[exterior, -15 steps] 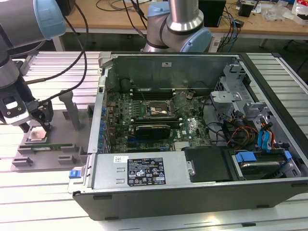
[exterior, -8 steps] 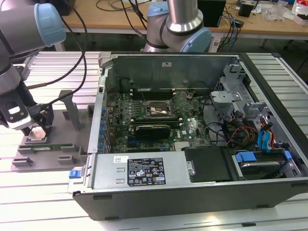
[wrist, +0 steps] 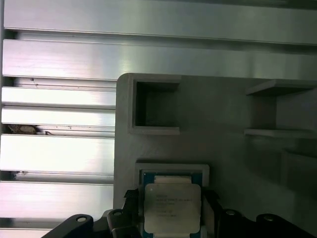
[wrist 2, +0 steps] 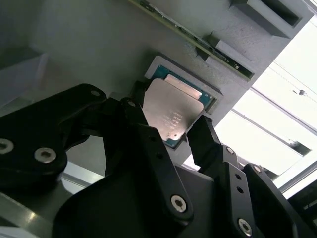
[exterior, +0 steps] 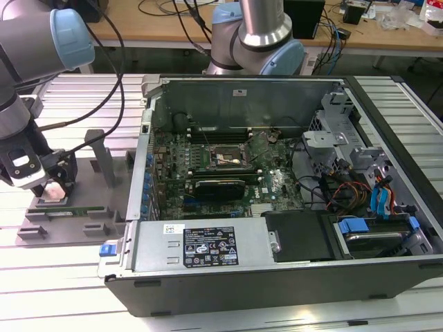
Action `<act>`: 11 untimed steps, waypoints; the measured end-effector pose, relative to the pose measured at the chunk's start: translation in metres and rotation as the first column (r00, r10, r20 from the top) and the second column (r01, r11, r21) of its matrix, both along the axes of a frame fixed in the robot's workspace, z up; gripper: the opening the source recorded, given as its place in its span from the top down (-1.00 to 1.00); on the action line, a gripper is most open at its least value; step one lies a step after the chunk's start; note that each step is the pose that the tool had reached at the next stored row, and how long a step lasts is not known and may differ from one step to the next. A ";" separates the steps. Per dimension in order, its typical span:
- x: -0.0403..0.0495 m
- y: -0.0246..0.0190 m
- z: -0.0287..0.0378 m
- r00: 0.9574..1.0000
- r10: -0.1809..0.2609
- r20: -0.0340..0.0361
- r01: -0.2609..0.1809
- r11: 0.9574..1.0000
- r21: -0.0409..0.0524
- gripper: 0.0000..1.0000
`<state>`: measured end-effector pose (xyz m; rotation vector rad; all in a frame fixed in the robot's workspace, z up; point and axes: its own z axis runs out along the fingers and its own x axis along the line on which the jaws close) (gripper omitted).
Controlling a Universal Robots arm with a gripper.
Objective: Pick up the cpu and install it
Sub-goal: 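Pick up the cpu and move it towards the insertion slot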
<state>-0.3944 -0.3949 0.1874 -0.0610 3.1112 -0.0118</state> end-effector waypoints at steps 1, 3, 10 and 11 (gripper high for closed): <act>0.0000 0.0000 0.0000 1.000 0.000 0.000 0.000 1.000 0.000 -0.23; 0.0000 0.0000 -0.0001 1.000 0.000 0.000 0.000 1.000 0.000 -0.23; -0.0002 0.0000 -0.0001 1.000 0.000 0.000 0.000 1.000 0.000 -0.09; -0.0002 0.0000 -0.0001 1.000 0.000 0.000 0.000 1.000 0.000 -0.09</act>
